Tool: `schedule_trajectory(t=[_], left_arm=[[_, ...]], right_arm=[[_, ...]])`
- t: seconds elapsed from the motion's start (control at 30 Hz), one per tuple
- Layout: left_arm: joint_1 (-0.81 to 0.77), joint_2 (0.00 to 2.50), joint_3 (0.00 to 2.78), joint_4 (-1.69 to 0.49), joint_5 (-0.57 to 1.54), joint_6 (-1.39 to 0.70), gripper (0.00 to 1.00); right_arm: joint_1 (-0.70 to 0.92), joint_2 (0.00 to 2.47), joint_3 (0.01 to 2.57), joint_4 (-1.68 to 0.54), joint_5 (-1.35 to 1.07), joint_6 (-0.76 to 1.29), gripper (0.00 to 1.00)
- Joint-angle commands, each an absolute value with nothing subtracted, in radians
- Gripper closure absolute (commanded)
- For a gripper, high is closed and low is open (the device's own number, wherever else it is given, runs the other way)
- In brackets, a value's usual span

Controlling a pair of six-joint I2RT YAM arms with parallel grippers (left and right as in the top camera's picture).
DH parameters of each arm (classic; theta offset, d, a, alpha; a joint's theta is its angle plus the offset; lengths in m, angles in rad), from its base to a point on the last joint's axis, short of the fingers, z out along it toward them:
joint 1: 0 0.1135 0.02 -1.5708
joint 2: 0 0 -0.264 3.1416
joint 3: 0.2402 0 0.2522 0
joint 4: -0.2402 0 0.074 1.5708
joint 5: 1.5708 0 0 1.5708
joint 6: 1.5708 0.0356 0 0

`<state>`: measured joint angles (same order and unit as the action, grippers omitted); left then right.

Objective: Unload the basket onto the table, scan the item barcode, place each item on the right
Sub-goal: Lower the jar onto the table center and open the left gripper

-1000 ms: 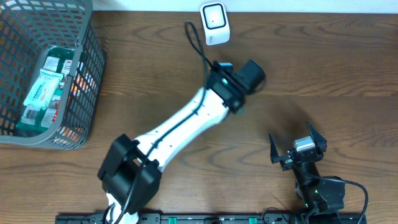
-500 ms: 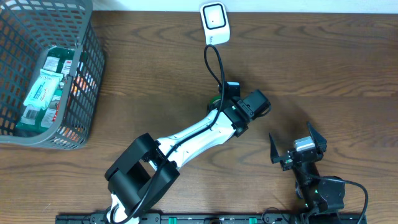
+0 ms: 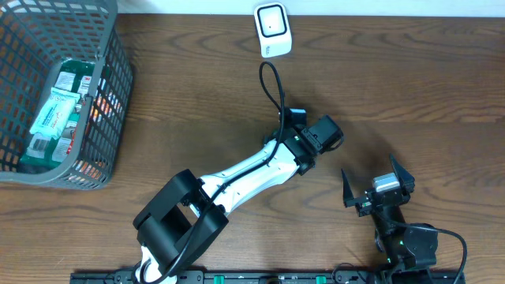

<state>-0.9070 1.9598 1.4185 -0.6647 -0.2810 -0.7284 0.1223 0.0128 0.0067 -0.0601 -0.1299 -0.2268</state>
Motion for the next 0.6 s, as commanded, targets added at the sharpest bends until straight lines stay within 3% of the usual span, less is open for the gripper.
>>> schedule_trajectory(t=[0.0,0.57], left_arm=[[-0.909,1.962,1.414,-0.676,-0.27,-0.715,0.15],[-0.888,1.959,1.461,-0.669,-0.306,-0.627,0.15]], right_arm=[[0.138,0.009,0.006,-0.064,-0.124,-0.214,0.01],[0.138,0.009,0.006,-0.064,-0.124,-0.214,0.01]])
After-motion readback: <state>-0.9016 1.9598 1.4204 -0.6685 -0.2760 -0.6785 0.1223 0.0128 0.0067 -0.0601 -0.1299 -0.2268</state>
